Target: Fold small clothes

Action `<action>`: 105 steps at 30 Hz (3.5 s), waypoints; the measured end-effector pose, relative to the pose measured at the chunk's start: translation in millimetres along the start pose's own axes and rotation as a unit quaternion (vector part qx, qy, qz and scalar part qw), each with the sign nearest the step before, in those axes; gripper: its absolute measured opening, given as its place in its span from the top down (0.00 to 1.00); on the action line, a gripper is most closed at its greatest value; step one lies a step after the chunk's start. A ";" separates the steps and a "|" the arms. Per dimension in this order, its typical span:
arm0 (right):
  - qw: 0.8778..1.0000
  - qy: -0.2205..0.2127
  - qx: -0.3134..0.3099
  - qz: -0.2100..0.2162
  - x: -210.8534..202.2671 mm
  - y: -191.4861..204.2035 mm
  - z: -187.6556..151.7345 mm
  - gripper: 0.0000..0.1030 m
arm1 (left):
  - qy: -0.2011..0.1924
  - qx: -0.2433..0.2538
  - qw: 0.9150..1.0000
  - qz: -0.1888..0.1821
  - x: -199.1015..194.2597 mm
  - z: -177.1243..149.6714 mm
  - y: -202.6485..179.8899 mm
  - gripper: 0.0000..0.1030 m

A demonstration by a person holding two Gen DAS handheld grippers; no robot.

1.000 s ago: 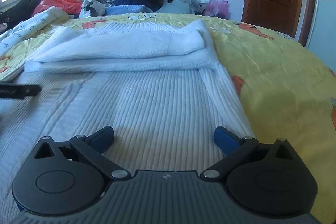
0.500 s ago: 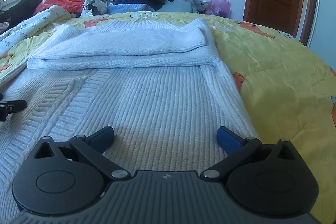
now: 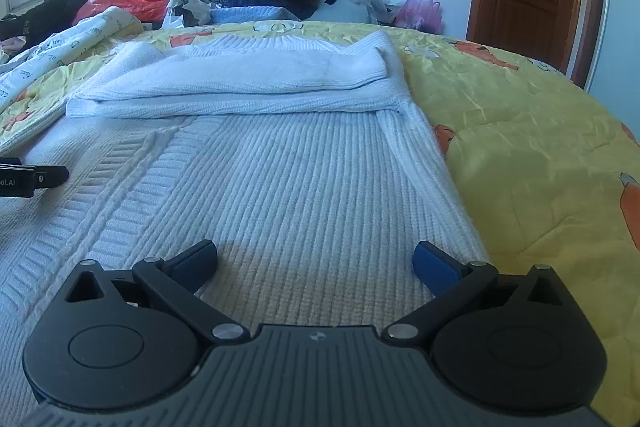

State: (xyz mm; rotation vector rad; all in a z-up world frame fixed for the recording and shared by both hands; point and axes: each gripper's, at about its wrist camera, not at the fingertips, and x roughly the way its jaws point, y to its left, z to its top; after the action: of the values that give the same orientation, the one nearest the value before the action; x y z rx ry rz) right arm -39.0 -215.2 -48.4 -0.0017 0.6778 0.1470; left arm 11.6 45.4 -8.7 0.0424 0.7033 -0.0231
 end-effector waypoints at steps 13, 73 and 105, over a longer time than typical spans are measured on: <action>1.000 0.000 0.000 0.002 -1.2 -1.4 0.3 0.01 | 0.004 0.002 1.000 -0.004 -28.4 -21.9 4.5 0.00; 0.992 0.078 -0.092 0.038 -120.1 3.5 -68.2 0.01 | 0.025 0.040 0.999 -0.015 -121.5 -91.0 21.1 0.00; 0.925 0.149 0.249 0.246 -90.2 -125.5 -56.1 0.68 | 0.106 -0.135 0.975 -0.143 -106.7 -63.3 113.4 0.50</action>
State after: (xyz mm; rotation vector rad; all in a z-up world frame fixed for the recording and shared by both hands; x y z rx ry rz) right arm -126.3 -354.3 -41.6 0.6532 0.9968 0.4614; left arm -106.6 162.4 15.6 -0.3220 0.9171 -0.2017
